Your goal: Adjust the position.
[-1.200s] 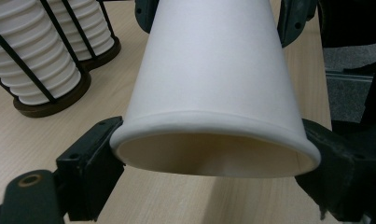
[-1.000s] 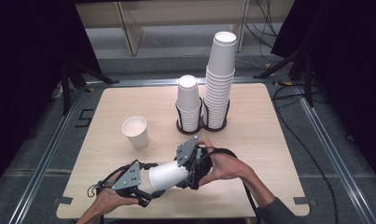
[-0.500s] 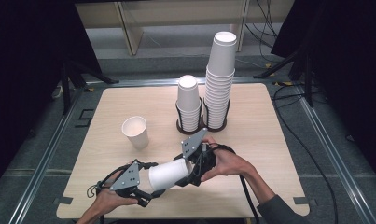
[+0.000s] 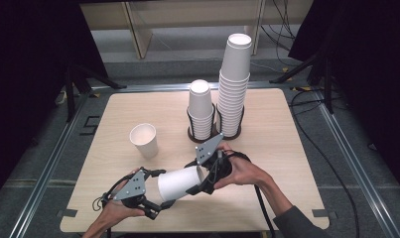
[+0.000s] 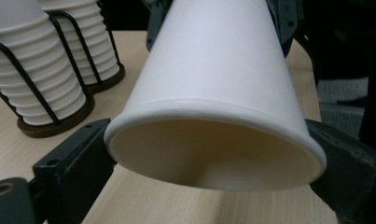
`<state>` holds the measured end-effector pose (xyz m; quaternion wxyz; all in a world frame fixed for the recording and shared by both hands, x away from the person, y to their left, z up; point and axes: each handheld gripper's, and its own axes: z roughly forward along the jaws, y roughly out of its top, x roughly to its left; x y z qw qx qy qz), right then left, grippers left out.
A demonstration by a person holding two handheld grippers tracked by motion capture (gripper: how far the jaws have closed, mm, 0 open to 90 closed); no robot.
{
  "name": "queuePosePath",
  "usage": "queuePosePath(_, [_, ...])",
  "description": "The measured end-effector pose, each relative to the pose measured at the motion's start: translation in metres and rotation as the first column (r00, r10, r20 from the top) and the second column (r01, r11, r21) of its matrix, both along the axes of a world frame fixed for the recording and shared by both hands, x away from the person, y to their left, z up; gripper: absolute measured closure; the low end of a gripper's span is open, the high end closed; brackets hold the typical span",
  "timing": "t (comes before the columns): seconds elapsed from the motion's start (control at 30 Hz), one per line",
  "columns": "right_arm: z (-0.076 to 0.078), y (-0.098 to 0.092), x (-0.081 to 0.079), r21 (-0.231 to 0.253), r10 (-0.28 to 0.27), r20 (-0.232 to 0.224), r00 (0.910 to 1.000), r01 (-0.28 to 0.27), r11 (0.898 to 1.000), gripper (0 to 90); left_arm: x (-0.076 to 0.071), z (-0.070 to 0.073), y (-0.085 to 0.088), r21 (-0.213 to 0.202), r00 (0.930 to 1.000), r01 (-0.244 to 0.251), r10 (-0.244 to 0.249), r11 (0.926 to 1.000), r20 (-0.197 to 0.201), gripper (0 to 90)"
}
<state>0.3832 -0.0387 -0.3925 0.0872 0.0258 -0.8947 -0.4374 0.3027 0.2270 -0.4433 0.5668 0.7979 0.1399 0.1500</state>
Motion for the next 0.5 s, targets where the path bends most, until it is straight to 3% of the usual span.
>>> queuePosePath(0.13, [-0.0028, -0.0034, 0.0071, 0.074, 0.002, -0.011, 0.9999, -0.001, 0.997, 23.5, 0.0012, 0.0006, 0.0015, -0.08, 0.9994, -0.034, 0.033, 0.9963, -0.011, 6.7])
queuePosePath(0.17, [-0.0036, -0.0057, 0.0073, 0.08, -0.013, -0.051, 0.9986, 0.017, 0.997, 23.5, 0.0018, -0.0003, 0.0011, -0.099, 0.9996, -0.029, 0.029, 0.9947, -0.005, 6.6])
queuePosePath(0.2, [-0.0046, -0.0058, 0.0094, 0.099, -0.001, -0.038, 0.9993, 0.005, 0.995, 23.5, 0.0013, -0.0003, 0.0014, -0.108, 0.9992, -0.04, 0.04, 0.9933, -0.005, 6.5])
queuePosePath(0.3, [-0.0083, -0.0058, 0.0112, 0.129, -0.002, -0.057, 0.9984, 0.009, 0.992, 23.5, 0.0005, 0.0008, 0.0024, -0.108, 0.9986, -0.053, 0.053, 0.9928, -0.001, 5.8])
queuePosePath(0.4, [-0.0085, -0.0055, 0.0099, 0.145, -0.003, -0.083, 0.9966, 0.015, 0.989, 23.6, 0.0003, 0.0002, 0.0006, -0.143, 0.9986, -0.05, 0.052, 0.9885, 0.011, 4.7])
queuePosePath(0.5, [-0.0089, -0.0036, 0.011, 0.181, 0.01, -0.074, 0.9972, 0.003, 0.983, 23.6, -0.0008, 0.0002, -0.0005, -0.142, 0.9977, -0.067, 0.067, 0.9875, -0.004, 3.4])
